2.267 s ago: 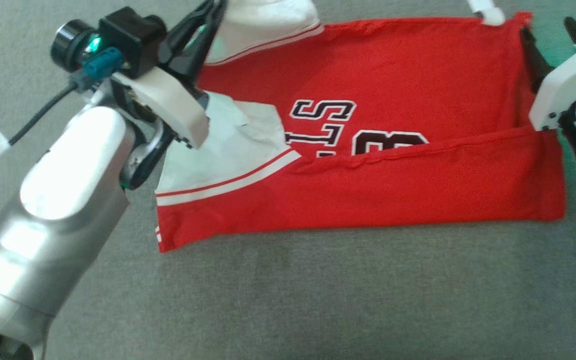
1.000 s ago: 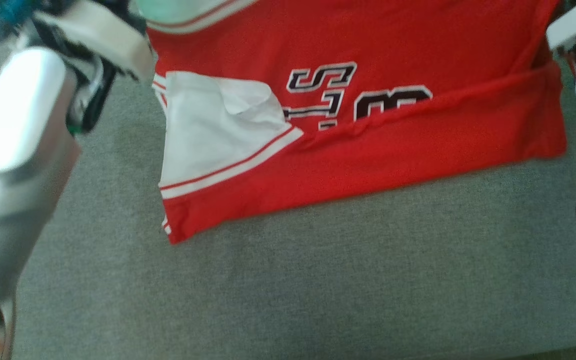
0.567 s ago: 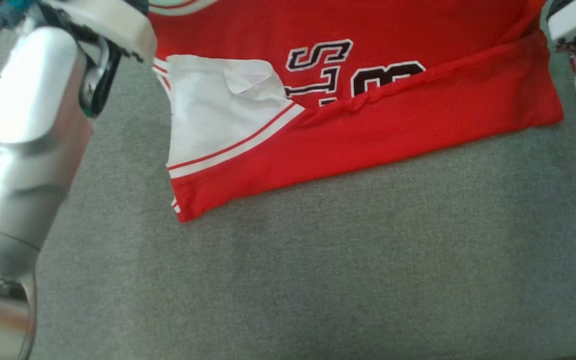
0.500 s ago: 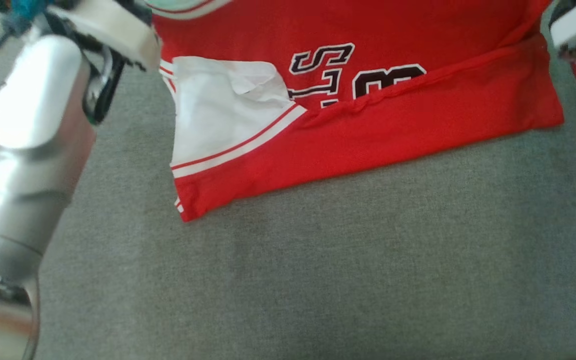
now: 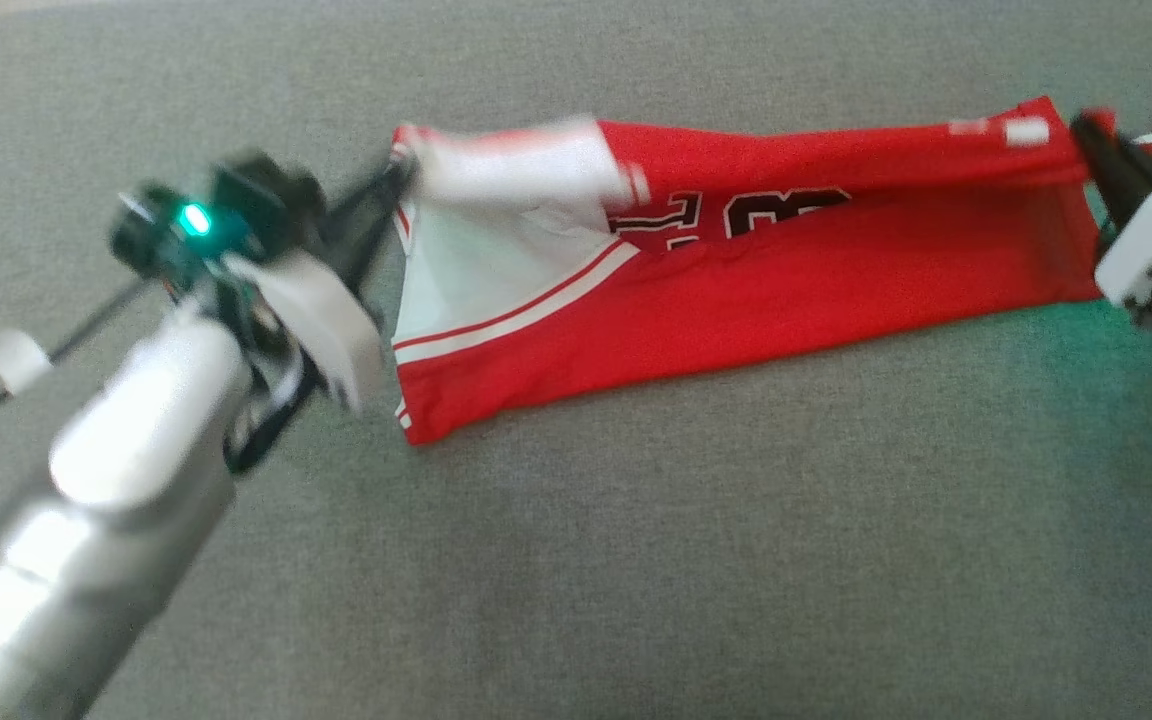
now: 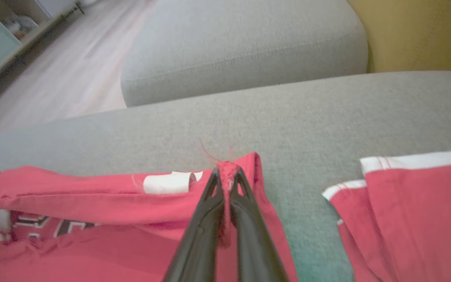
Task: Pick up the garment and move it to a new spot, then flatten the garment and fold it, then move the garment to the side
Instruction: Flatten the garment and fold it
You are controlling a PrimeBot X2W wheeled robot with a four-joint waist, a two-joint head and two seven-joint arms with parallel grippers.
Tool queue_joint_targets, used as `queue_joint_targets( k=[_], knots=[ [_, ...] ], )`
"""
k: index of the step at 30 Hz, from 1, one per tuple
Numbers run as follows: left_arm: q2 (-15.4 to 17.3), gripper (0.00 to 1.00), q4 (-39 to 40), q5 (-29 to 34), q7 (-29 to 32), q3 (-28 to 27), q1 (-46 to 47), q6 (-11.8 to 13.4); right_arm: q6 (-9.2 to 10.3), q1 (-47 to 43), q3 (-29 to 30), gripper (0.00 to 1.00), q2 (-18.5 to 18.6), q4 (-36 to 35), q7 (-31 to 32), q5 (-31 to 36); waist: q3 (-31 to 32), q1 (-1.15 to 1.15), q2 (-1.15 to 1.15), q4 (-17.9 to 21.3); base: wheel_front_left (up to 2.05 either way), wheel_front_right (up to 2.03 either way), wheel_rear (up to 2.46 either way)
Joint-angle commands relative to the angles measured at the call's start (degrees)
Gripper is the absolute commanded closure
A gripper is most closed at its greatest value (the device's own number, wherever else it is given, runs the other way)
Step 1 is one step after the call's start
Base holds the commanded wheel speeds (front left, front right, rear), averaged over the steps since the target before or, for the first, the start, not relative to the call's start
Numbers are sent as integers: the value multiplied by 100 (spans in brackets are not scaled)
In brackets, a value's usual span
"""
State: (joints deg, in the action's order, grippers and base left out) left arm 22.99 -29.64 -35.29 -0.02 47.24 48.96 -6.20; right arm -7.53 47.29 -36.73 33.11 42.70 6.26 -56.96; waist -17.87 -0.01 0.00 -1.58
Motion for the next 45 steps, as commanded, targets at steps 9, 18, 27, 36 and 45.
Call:
queue_joint_targets(
  k=[9, 18, 27, 36, 45],
  knots=[
    [1053, 100, 1768, -637, 1586, 255, -582, -88, 4, -236, -1012, 100, 756, -224, 529, 241, 150, 1, 0, -64, 0, 0, 0],
    [1365, 100, 2311, -778, 2340, 462, -653, -49, 4, -152, -1461, 100, 816, -213, 781, 82, 103, 1, 0, -10, 0, 0, 0],
    [1240, 1, 2215, -687, 2422, 661, -643, -27, 4, -2, -1653, 0, 830, -108, 850, -101, 75, 1, 0, 82, 0, 0, 0],
    [729, 0, 1807, -462, 1030, 43, -484, 680, 4, 363, -1039, 0, 507, -89, -260, -512, 345, 1, 0, 161, 0, 0, 0],
    [-15, 0, 1162, -425, -1141, -817, -765, 1589, 4, 326, -327, 0, -251, -271, -1985, -335, 814, 1, 0, 218, 0, 0, 0]
  ],
)
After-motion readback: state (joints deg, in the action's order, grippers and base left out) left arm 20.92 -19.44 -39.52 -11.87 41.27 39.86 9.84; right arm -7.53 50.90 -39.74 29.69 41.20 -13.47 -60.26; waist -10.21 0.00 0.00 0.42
